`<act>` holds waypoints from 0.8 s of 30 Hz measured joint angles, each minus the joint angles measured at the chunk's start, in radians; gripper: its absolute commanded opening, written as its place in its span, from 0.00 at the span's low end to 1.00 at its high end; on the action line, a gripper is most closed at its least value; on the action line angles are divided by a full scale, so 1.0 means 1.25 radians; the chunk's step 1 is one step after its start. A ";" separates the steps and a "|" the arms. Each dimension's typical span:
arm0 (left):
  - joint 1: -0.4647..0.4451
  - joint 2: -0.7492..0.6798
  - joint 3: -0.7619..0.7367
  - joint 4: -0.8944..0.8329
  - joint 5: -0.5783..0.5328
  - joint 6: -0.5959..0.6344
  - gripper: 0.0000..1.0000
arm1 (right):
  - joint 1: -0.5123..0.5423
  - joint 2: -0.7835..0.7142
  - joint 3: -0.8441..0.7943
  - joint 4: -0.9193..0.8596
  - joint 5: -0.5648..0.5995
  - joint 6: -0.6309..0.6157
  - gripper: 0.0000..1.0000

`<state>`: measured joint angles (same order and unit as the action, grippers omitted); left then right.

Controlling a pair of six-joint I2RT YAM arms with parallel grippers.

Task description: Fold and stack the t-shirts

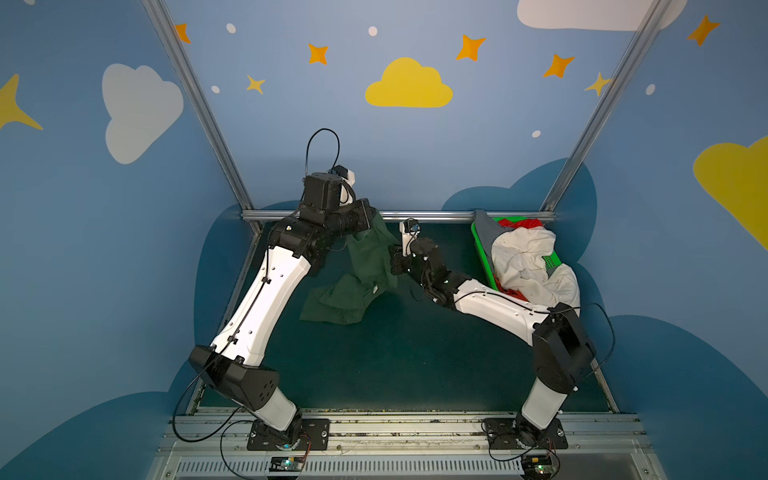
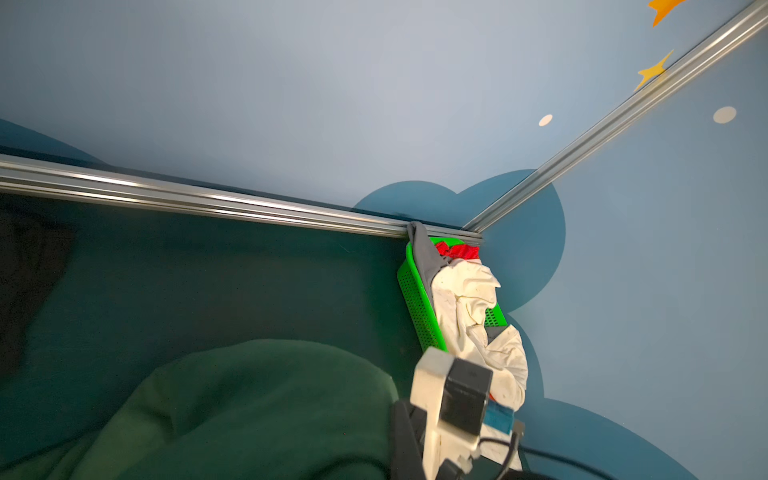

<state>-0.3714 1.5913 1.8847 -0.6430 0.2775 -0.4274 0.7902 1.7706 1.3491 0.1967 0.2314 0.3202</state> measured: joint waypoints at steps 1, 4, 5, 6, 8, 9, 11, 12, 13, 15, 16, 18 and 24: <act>0.000 0.000 -0.003 0.003 0.005 0.000 0.04 | -0.006 0.000 0.005 -0.006 -0.010 -0.001 0.17; 0.000 0.000 -0.009 0.010 0.010 0.000 0.04 | -0.007 0.000 0.008 -0.011 -0.040 -0.009 0.00; 0.000 0.000 -0.009 0.011 0.009 0.001 0.04 | -0.006 0.000 0.008 -0.015 -0.045 -0.009 0.00; 0.000 -0.001 -0.009 0.011 0.009 0.001 0.04 | -0.005 0.000 0.008 -0.020 -0.051 -0.008 0.00; 0.001 -0.002 -0.009 0.011 0.008 0.002 0.04 | -0.003 0.000 0.008 -0.024 -0.055 -0.013 0.00; 0.002 -0.002 -0.009 0.012 0.007 0.002 0.04 | -0.002 -0.001 0.006 -0.024 -0.054 -0.015 0.00; 0.004 -0.003 -0.009 0.012 0.007 0.003 0.04 | -0.003 -0.004 -0.001 -0.023 -0.054 -0.018 0.00; 0.005 -0.003 -0.009 0.012 0.007 0.003 0.04 | -0.005 -0.010 -0.008 -0.023 -0.054 -0.020 0.00; 0.006 -0.003 -0.009 0.012 0.007 0.003 0.04 | -0.006 -0.015 -0.014 -0.024 -0.054 -0.020 0.00; 0.009 -0.003 -0.011 0.012 0.008 0.003 0.04 | -0.011 -0.026 -0.026 -0.024 -0.055 -0.023 0.00; 0.009 -0.003 -0.013 0.013 0.008 0.003 0.04 | -0.013 -0.031 -0.032 -0.024 -0.056 -0.023 0.00; 0.009 -0.003 -0.015 0.013 0.008 0.003 0.04 | -0.018 -0.049 -0.046 -0.027 -0.063 -0.024 0.00; 0.002 -0.042 -0.081 0.036 0.011 -0.012 0.04 | -0.024 -0.117 -0.098 -0.043 -0.090 -0.028 0.00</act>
<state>-0.3687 1.5391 1.7836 -0.5976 0.2909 -0.4423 0.7605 1.6249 1.2263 0.1429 0.1188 0.2852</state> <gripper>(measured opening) 0.048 0.047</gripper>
